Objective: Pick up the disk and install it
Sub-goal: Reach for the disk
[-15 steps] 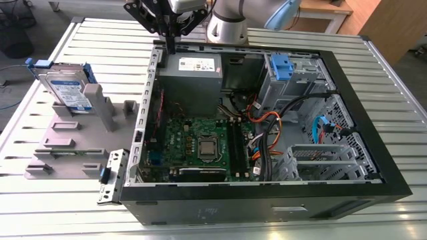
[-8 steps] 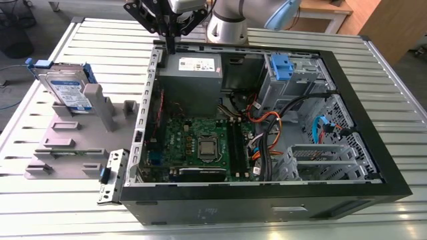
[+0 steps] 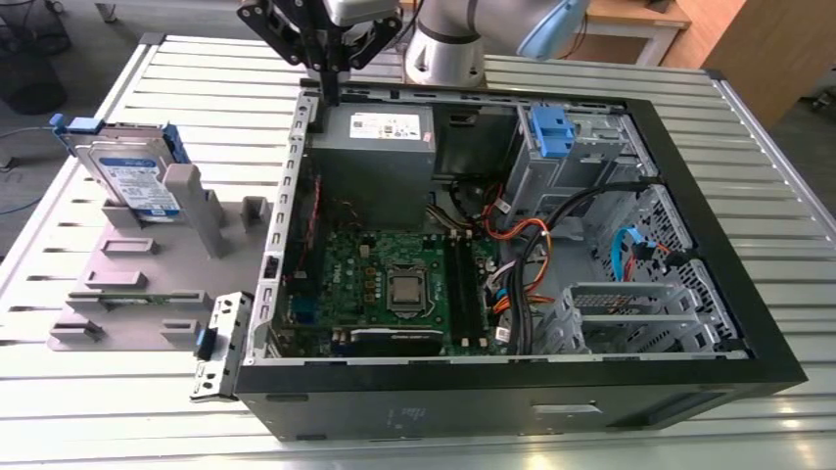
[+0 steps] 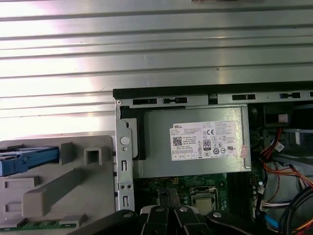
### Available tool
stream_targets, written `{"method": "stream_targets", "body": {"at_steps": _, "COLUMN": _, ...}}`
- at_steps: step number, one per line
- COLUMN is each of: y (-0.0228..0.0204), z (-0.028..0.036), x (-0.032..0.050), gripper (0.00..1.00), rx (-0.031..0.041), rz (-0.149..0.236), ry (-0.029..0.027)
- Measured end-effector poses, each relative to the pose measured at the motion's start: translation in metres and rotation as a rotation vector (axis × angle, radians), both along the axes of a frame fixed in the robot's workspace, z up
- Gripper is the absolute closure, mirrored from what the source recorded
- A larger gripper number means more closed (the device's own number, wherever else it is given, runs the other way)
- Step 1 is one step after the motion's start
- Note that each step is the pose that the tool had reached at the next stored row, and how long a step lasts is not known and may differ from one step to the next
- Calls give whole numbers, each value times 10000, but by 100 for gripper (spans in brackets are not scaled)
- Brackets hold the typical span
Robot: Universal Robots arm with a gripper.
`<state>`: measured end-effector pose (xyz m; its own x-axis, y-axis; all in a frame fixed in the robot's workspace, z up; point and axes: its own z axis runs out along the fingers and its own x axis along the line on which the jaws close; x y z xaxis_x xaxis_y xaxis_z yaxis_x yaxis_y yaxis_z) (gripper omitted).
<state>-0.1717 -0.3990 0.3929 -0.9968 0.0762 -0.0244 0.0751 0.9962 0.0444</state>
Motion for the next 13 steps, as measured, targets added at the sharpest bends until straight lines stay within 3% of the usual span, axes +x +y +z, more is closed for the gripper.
{"method": "stream_targets", "body": {"at_steps": 13, "y": 0, "z": -9, "x": -222, "gripper": 89, "rx": 0, "rz": 0, "ry": -1}}
